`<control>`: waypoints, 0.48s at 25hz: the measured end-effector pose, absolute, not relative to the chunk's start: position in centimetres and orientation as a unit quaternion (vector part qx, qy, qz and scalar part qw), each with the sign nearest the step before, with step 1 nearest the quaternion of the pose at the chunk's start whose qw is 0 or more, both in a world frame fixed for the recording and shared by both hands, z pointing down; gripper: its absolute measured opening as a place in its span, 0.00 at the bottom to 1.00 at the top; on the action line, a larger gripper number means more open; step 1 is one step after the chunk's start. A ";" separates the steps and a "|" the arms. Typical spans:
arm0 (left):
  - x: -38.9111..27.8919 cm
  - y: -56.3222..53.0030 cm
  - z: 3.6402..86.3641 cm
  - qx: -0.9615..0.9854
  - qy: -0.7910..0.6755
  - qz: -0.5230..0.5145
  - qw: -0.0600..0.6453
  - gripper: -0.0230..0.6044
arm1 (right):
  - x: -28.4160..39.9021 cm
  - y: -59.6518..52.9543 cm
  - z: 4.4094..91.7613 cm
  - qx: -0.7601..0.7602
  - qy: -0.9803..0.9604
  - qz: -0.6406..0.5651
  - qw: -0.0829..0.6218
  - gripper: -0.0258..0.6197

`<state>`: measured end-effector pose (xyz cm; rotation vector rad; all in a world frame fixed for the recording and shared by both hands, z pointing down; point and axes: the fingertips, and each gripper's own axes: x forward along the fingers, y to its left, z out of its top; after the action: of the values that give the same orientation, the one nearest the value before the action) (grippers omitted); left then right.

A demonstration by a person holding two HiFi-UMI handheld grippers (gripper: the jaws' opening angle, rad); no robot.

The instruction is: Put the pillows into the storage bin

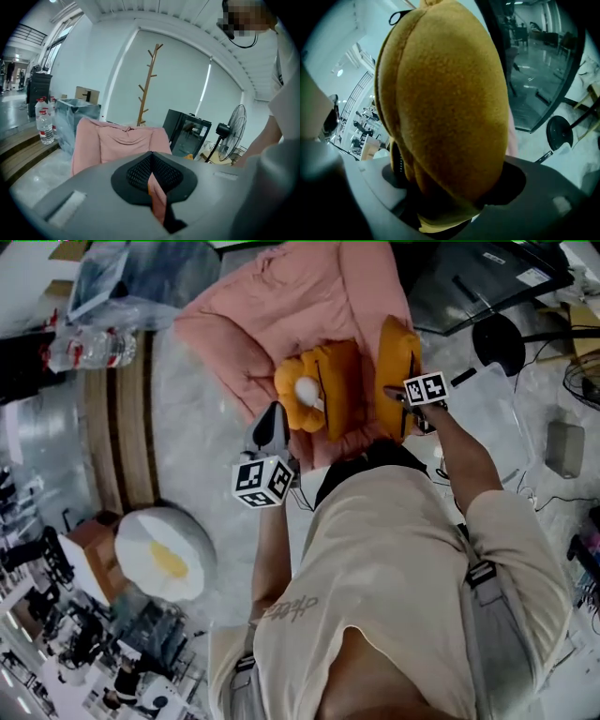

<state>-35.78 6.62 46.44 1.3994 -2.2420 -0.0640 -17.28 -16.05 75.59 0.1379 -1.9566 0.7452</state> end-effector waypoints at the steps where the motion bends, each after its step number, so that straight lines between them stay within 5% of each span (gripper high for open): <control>1: -35.5 6.3 46.4 0.525 -0.815 -0.023 0.242 0.06 | -16.2 -16.6 74.8 0.075 -0.813 0.315 0.483 0.69; 12: -27.4 3.6 49.8 0.645 -0.723 -0.027 0.246 0.06 | 6.6 -21.1 67.4 0.376 -0.771 0.460 0.230 0.69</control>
<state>-27.37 3.61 49.79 1.7605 -1.9713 -0.0745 6.60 -21.14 67.45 1.0343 -2.1200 1.2649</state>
